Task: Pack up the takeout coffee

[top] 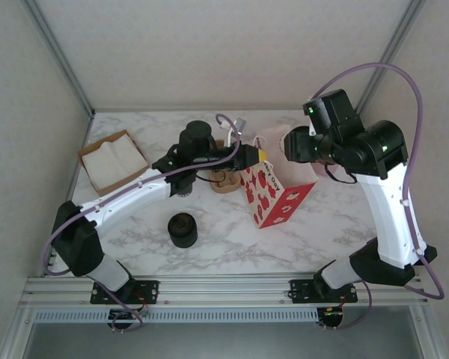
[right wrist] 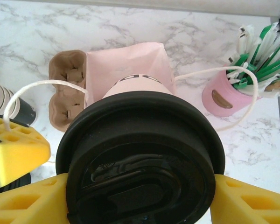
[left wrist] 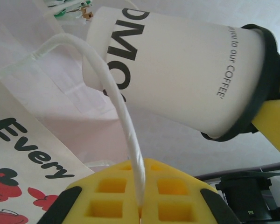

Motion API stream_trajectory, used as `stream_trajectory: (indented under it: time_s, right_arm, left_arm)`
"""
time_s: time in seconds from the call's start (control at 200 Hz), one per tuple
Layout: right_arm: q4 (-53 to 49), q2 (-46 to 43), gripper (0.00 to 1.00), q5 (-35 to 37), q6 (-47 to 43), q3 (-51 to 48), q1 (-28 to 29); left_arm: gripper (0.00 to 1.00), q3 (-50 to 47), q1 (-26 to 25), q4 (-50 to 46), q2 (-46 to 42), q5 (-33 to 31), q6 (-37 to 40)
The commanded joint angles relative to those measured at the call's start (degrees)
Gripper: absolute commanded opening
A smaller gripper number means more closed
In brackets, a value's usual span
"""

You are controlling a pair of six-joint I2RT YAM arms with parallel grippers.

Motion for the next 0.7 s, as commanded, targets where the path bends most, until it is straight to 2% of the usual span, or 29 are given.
stream_trajectory:
  time_s: [0.0,0.24,0.511,0.696]
  right_arm:
    - [-2.6,0.7,0.69,-1.6,0.6,0.7,-0.3]
    - [-5.0,2.8,0.69,-4.3,0.4,-1.6,-0.3]
    - [-7.6,5.0,0.69,-5.1,0.5,-1.5,1.2]
    - [-9.4,6.6,0.69,-4.7,0.9,-1.2,2.3]
  left_arm:
    - [0.00,-2.6,-0.6,2.9,-2.8,-0.7,-0.2]
    - [0.00,-6.4,-0.6,0.0,-5.4,-2.6,2.3]
    - [0.27,-7.0,-0.5,-4.0,-7.8,-5.4,5.6]
    - [0.39,-7.0,0.0,-7.3,-9.6,-6.9,8.2]
